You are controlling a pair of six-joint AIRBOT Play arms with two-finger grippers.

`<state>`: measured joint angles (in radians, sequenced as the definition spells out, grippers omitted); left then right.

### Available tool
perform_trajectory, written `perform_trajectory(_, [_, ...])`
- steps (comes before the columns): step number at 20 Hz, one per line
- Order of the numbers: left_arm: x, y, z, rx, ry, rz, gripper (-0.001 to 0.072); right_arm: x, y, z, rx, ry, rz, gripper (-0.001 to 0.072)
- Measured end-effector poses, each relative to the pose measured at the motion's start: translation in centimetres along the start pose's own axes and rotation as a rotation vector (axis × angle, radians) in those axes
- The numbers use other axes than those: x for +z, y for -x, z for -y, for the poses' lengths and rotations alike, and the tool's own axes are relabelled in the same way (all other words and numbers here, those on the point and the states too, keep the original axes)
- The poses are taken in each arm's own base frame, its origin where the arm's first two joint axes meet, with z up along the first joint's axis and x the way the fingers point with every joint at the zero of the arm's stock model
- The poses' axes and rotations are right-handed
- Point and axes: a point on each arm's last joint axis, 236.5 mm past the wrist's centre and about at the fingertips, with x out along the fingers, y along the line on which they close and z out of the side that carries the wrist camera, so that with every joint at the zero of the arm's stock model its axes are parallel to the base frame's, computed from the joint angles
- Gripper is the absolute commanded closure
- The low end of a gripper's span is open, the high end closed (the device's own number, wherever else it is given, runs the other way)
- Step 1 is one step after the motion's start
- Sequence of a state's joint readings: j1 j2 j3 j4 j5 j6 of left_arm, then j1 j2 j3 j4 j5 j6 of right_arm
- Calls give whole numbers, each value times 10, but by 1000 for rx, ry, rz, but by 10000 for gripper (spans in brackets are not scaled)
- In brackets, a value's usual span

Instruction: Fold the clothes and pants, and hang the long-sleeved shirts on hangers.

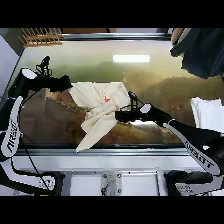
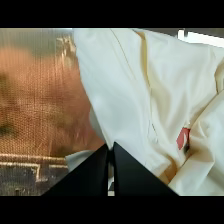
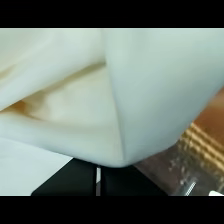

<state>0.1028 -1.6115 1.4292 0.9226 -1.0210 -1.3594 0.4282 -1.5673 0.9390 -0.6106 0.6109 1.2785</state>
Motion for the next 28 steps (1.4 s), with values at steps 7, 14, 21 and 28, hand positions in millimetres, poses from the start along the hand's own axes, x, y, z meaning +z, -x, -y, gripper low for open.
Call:
perform_trajectory(7, [77, 166, 81, -31, -179, 386, 701, 113, 179, -27, -146, 406, 249, 705])
perform_trajectory(14, [31, 375, 228, -121, -479, 785, 701, 117, 396, -99, -271, 607, 660, 704])
perform_trajectory(21, [-37, 407, 267, -210, -552, 822, 701, 79, 425, -107, -274, 576, 669, 704])
perform_trajectory(28, [-75, 212, 161, -150, -253, 355, 701, 76, 308, -16, -300, 377, 341, 95])
